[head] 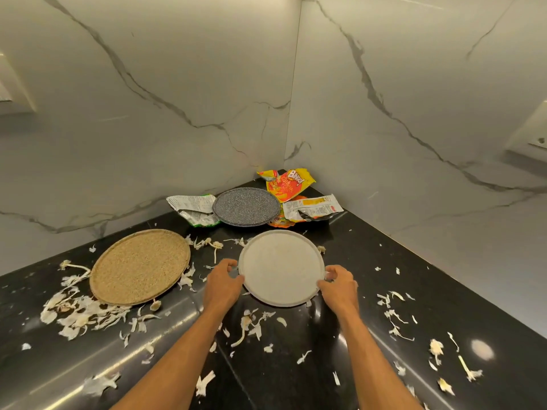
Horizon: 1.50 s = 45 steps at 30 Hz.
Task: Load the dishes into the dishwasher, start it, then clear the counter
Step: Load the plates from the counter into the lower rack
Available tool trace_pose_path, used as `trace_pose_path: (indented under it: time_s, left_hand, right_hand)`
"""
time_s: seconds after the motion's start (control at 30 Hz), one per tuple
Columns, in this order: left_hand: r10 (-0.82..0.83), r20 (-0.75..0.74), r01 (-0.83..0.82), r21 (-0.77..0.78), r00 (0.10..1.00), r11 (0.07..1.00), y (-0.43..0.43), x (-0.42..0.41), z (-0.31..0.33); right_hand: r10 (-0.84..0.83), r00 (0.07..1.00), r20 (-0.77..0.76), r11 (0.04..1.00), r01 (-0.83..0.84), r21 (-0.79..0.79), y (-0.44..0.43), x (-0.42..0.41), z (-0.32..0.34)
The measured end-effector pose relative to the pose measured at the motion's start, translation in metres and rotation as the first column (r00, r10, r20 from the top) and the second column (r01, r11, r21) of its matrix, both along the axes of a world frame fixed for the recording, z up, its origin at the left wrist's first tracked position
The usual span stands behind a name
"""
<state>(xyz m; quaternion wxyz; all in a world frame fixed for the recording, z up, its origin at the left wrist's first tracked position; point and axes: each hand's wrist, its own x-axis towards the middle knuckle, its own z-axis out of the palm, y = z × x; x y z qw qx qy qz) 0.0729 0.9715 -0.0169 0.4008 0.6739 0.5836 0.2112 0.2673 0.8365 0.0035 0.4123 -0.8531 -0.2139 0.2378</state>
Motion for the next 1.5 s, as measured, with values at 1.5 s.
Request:
trace_pose_path:
  time_s: [1.5]
  left_hand:
    - [-0.033, 0.309, 0.007, 0.083, 0.951, 0.996, -0.092, -0.006, 0.031]
  right_hand:
    - [-0.244, 0.917, -0.314, 0.894, 0.339, 0.294, -0.118, -0.029, 0.007]
